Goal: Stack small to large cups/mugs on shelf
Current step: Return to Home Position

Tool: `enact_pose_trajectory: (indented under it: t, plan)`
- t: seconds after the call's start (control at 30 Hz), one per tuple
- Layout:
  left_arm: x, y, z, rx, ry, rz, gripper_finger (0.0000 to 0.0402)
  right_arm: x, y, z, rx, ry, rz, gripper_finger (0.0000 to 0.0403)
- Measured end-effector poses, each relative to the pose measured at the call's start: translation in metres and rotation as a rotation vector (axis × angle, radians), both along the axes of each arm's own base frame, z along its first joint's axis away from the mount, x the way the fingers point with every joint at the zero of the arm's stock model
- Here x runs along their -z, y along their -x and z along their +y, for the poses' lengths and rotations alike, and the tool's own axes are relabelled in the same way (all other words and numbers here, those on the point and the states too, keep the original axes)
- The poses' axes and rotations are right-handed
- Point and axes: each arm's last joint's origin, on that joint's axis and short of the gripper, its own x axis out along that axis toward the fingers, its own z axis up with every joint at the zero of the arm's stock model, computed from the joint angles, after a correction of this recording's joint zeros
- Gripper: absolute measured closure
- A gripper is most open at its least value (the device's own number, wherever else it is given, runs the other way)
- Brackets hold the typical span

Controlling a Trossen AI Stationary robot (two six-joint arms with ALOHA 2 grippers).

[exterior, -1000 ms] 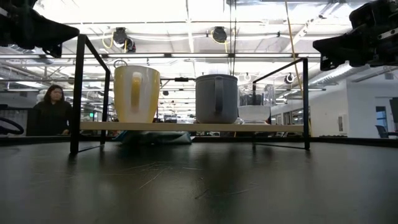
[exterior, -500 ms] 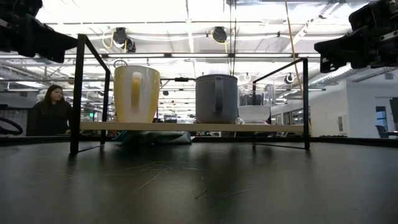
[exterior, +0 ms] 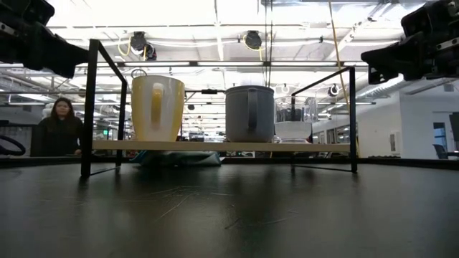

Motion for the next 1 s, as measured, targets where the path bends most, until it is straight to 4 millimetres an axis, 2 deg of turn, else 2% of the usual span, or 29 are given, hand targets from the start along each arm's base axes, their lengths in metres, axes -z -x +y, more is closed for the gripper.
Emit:
enact_pose_trajectory:
  t: [0.13, 0.37, 0.53, 0.83, 1.0]
  plan:
    - [0.003, 0.000, 0.000, 0.008, -0.009, 0.026, 0.0387, -0.001, 0.000, 0.000, 0.000, -0.001, -0.009, 0.0403]
    - [0.018, -0.002, -0.005, 0.128, -0.044, 0.075, 0.0377, -0.001, 0.000, 0.000, 0.002, -0.001, -0.008, 0.0403]
    - [0.017, -0.003, -0.006, 0.142, -0.003, 0.067, 0.0378, -0.001, 0.000, 0.000, 0.004, 0.001, -0.008, 0.0403]
    - [0.001, -0.005, -0.006, 0.148, 0.074, -0.093, 0.0378, -0.001, 0.000, 0.000, 0.005, 0.024, -0.012, 0.0403]
    - [-0.001, -0.005, -0.006, 0.148, 0.082, -0.110, 0.0378, -0.001, 0.000, 0.000, 0.004, 0.018, -0.012, 0.0403]
